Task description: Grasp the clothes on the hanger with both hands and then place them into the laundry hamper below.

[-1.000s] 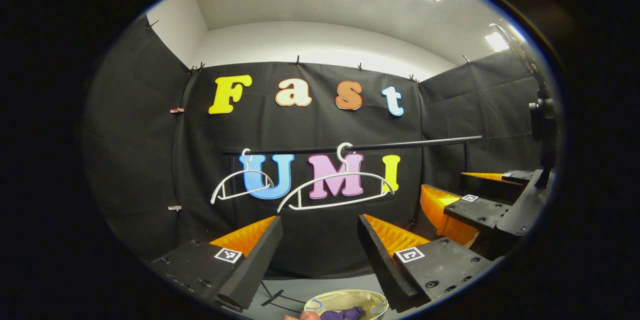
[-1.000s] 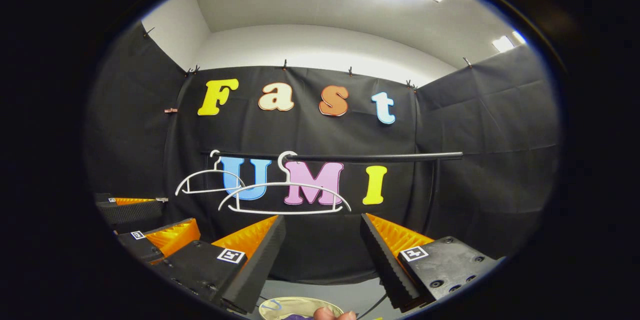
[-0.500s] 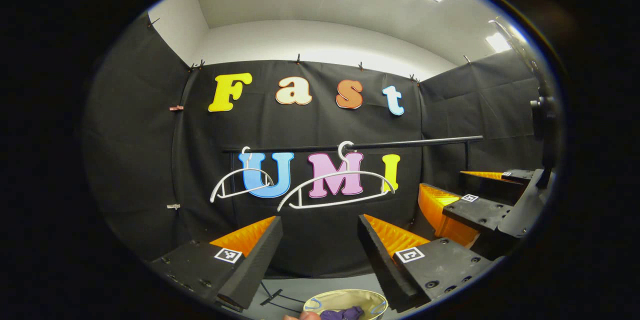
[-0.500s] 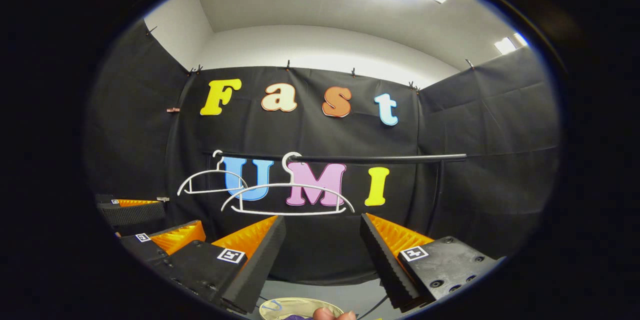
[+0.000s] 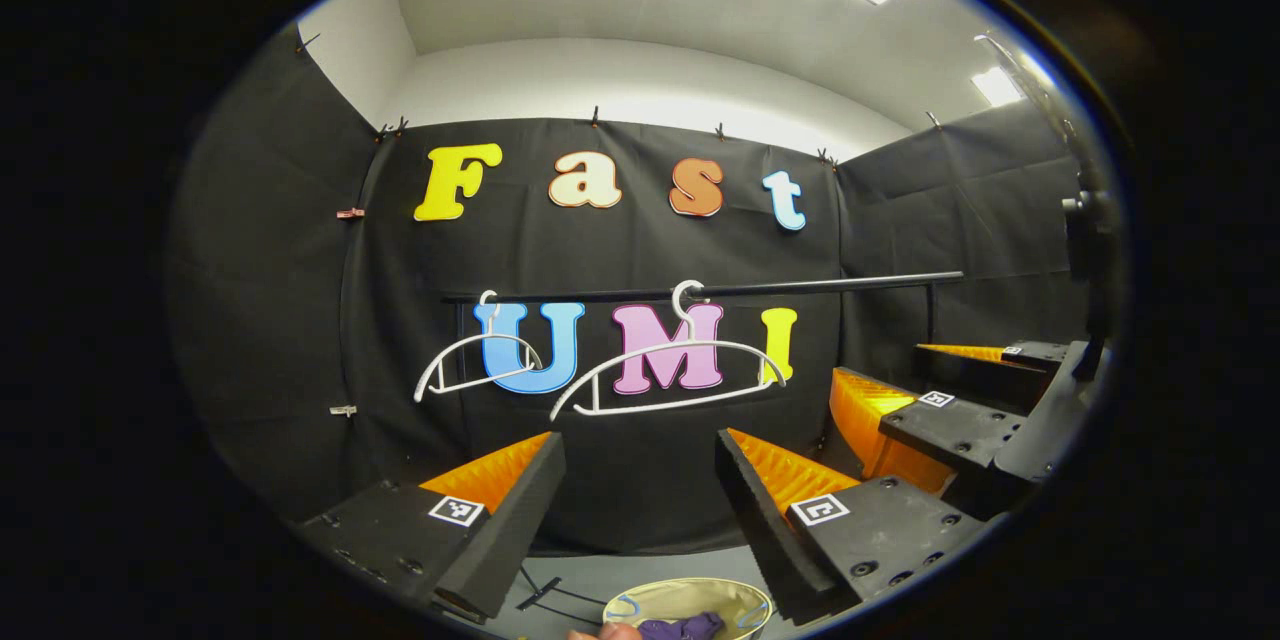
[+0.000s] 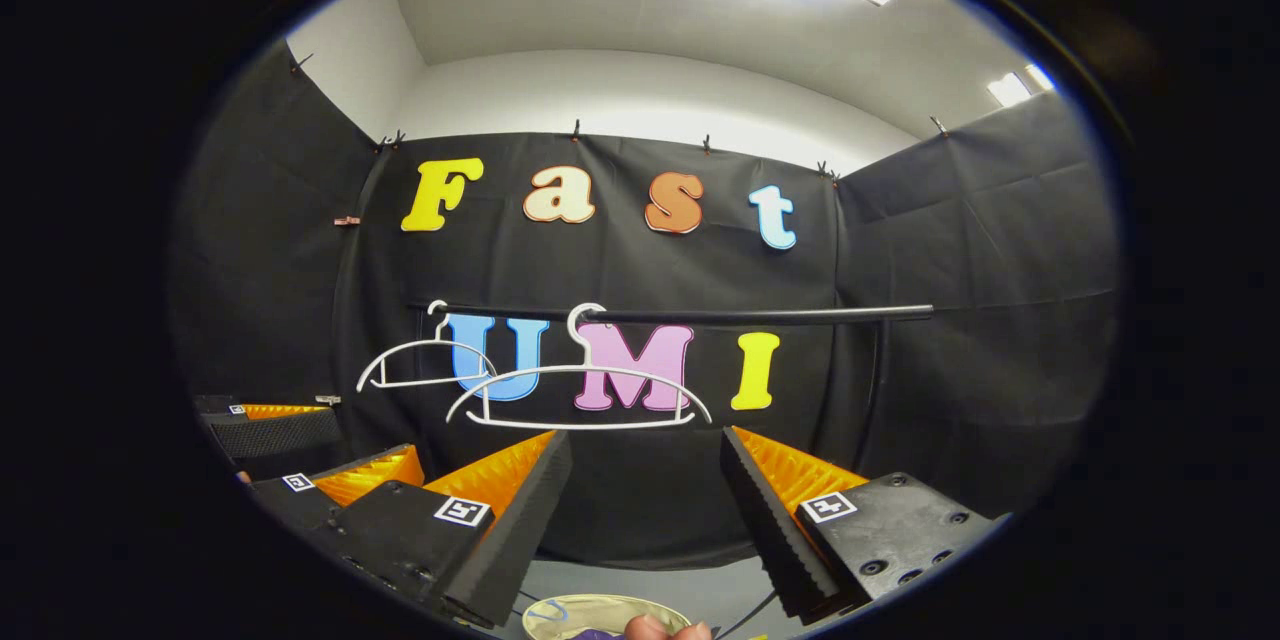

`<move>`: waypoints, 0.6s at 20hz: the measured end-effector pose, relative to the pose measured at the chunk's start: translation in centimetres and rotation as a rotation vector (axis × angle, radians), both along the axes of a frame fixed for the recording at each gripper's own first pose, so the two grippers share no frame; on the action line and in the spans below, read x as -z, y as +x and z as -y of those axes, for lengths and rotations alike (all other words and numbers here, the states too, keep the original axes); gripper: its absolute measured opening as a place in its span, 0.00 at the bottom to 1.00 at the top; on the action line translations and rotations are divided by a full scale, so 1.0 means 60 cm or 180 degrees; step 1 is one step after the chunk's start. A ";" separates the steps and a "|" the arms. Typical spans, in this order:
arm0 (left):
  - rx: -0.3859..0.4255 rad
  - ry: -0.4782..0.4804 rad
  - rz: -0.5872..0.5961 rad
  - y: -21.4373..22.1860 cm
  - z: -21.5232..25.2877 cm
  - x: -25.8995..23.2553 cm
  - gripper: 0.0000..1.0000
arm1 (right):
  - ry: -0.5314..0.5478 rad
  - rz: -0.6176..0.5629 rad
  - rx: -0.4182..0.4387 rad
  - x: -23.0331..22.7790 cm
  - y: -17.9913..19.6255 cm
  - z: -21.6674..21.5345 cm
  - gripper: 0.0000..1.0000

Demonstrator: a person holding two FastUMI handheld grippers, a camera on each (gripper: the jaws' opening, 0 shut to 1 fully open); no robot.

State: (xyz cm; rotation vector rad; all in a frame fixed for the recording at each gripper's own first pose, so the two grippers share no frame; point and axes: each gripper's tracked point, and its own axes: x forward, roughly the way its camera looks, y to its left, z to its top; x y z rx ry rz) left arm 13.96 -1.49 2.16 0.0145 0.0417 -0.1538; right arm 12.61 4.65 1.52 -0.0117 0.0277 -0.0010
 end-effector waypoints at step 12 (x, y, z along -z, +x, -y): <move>-0.0022 0.0004 -0.0002 -0.007 0.003 0.000 0.95 | 0.0021 0.0020 0.0018 0.002 -0.008 0.004 0.96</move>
